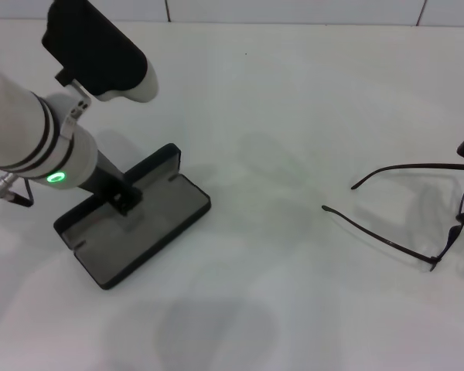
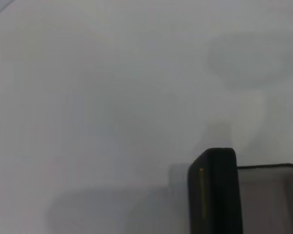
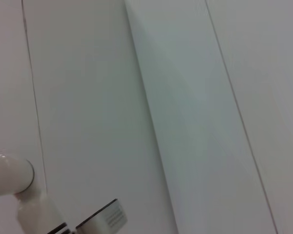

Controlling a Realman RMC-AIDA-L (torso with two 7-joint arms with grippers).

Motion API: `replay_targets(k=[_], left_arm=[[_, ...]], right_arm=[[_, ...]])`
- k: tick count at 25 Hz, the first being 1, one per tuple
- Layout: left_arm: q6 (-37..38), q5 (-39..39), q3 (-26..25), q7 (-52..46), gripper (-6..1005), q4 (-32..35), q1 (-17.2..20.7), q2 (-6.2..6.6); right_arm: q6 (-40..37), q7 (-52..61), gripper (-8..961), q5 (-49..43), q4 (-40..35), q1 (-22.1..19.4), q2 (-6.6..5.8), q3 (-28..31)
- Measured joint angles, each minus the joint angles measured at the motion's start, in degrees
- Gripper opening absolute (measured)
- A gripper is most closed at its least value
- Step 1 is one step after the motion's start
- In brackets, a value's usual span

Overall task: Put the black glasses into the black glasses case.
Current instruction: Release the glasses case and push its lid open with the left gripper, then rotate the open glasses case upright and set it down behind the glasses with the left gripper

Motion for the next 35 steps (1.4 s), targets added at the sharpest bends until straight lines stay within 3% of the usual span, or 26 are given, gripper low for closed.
replay_targets(k=[7, 11, 16, 20, 27, 35], left_arm=[[-0.26, 0.03, 2.0, 1.46, 222, 5.18, 1.02, 0.07], [-3.27, 0.12, 3.37, 5.74, 195, 8.95, 2.23, 0.02], [-12.42, 0.06, 9.63, 14.87, 211, 9.1, 3.14, 0.03], [-22.15, 0.05, 13.04, 21.26, 224, 4.11, 2.55, -0.22], [-28.71, 0.09, 17.2, 20.61, 247, -8.01, -5.97, -0.5], [-37.98, 0.04, 22.51, 20.28, 273, -17.11, -9.89, -0.54]], right_arm=[[-0.15, -2.26, 850, 0.01, 2.18, -0.65, 0.04, 4.56], [-3.13, -4.37, 850, 0.01, 5.38, -2.59, -0.25, 14.21], [-10.34, -5.72, 849, 0.01, 7.38, -6.49, -0.6, 27.22], [-14.97, -6.13, 848, 0.02, 8.13, -9.33, -0.71, 32.26], [-15.64, -6.75, 845, -0.56, 9.42, -11.46, -0.59, 32.12], [-15.3, -7.15, 845, -0.76, 9.71, -11.87, -0.59, 31.99]])
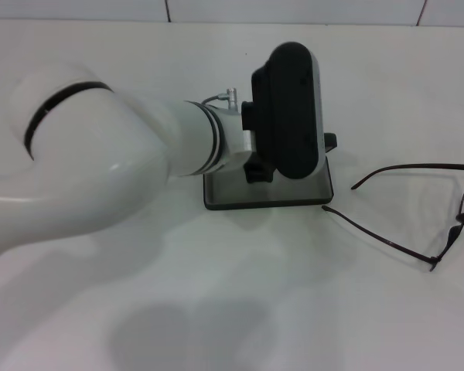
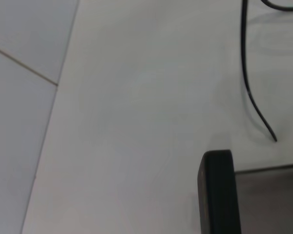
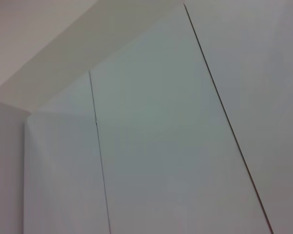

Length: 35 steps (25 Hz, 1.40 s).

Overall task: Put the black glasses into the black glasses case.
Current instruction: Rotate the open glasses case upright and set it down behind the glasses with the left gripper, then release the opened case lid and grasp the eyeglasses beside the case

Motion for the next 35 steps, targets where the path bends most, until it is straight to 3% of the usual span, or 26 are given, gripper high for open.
replay_targets(k=[14, 19, 23, 26, 29, 32, 35], left_arm=[[-2.89, 0.09, 2.17, 0.09, 318, -1.85, -0.6, 0.03], [-2.01, 0.01, 2.77, 0.16, 334, 1.83, -0.18, 0.11], [-0.28, -0.01, 2.51, 0.27, 444, 8.34, 2.66, 0.25], [-0.09, -0.02, 2.25, 0.31, 473, 15.0, 6.65, 0.3], [-1.51, -1.02, 0.79, -0.38, 475, 22.45, 11.68, 0.19], [-3.21, -6.81, -2.07, -2.11, 473, 29.39, 16.19, 0.25], [-3.45, -19.15, -7.0, -1.57, 471, 33.41, 19.59, 0.47]], right_arm=[[2.06, -1.0, 846, -0.78, 1.09, 0.14, 0.1, -0.03], [6.28, -0.99, 844, -4.98, 0.99, 1.32, -0.18, -0.11], [11.95, 1.03, 841, -12.47, -1.42, 3.73, -0.59, -0.2], [15.21, 7.24, 836, -19.35, -7.83, 5.95, -0.59, -2.11], [14.83, 13.91, 832, -22.85, -17.42, 7.21, -0.49, -9.73], [13.2, 23.01, 828, -24.51, -31.11, 7.76, -0.84, -20.82], [10.91, 31.72, 824, -25.93, -44.52, 9.33, -1.55, -28.57]])
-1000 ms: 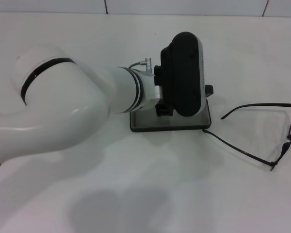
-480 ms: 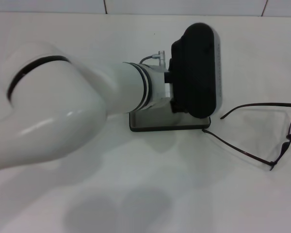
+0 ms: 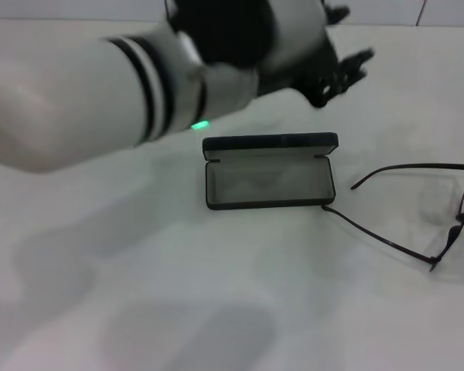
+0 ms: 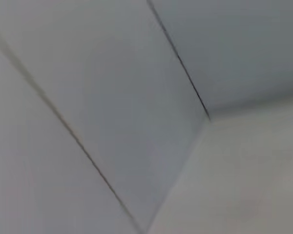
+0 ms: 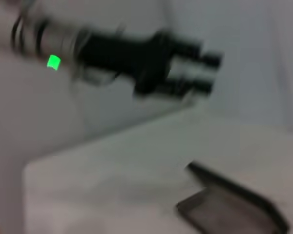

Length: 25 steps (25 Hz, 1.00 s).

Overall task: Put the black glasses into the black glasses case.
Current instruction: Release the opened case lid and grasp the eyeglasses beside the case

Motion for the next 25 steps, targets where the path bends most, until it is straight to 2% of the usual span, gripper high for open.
replay_targets(k=[3, 6, 9, 13, 14, 20, 25], left_arm=[[1.26, -11.12, -3.61, 3.84, 468, -0.03, 2.21, 0.19], [3.36, -20.15, -5.55, 8.42, 466, -1.17, 4.42, 0.2], [6.85, -29.77, -7.48, 13.77, 462, -2.58, 6.55, 0.19], [14.59, -43.43, -11.66, 21.96, 453, -6.51, 9.4, 0.16], [16.81, -45.5, -12.72, 23.1, 451, -7.4, 9.74, 0.16], [31.81, -57.98, -22.06, 30.76, 439, -18.69, 9.72, 0.1], [43.16, -62.23, -28.01, 40.3, 422, -30.65, 7.25, 0.17]], right_arm=[[-3.1, 4.73, 819, -3.34, -9.36, 4.15, -0.71, -3.14], [-5.28, 7.07, 798, -12.59, -14.5, 11.05, -1.59, -4.11], [-5.71, 6.95, 769, -18.13, -15.26, 15.9, -2.64, -5.08], [-5.85, 6.74, 766, -22.54, -15.45, 21.15, -5.1, -10.38], [-5.79, 6.84, 765, -24.14, -15.46, 22.58, -5.3, -11.96], [-4.94, 6.62, 762, -31.47, -15.68, 28.4, -4.83, -22.61], [-4.84, 6.7, 741, -39.06, -15.77, 31.74, -2.5, -31.41]])
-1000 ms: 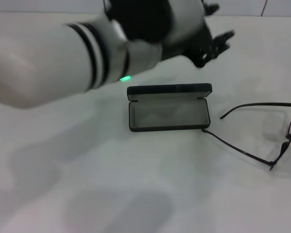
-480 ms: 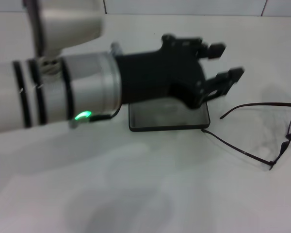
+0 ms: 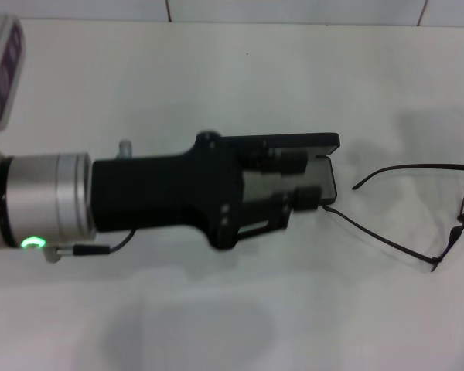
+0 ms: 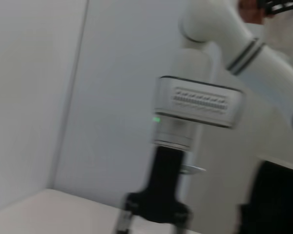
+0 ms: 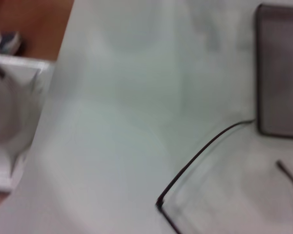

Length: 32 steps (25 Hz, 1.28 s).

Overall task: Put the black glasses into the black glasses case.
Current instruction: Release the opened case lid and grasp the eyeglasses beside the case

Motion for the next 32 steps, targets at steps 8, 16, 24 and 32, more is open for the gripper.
replay_targets(k=[8, 16, 24, 32], left_arm=[[9.31, -4.74, -1.5, 9.08, 392, -13.43, -4.19, 0.0], [9.55, -5.48, -1.6, 13.7, 392, -18.72, -3.93, -0.07], [9.58, -7.46, -2.36, 15.54, 393, -21.96, -4.33, -0.22], [9.51, -9.48, -4.3, 16.32, 393, -23.18, -4.5, -0.15]], right_arm=[[4.87, -6.03, 661, -5.07, 1.14, 0.01, 3.06, -7.98], [8.84, -10.09, 630, -10.98, 4.96, -0.25, 5.5, -13.65], [12.95, -11.85, 592, -11.82, 8.5, 0.24, 5.61, -16.08], [16.59, -12.2, 554, -12.23, 11.8, 0.49, 5.97, -19.46]])
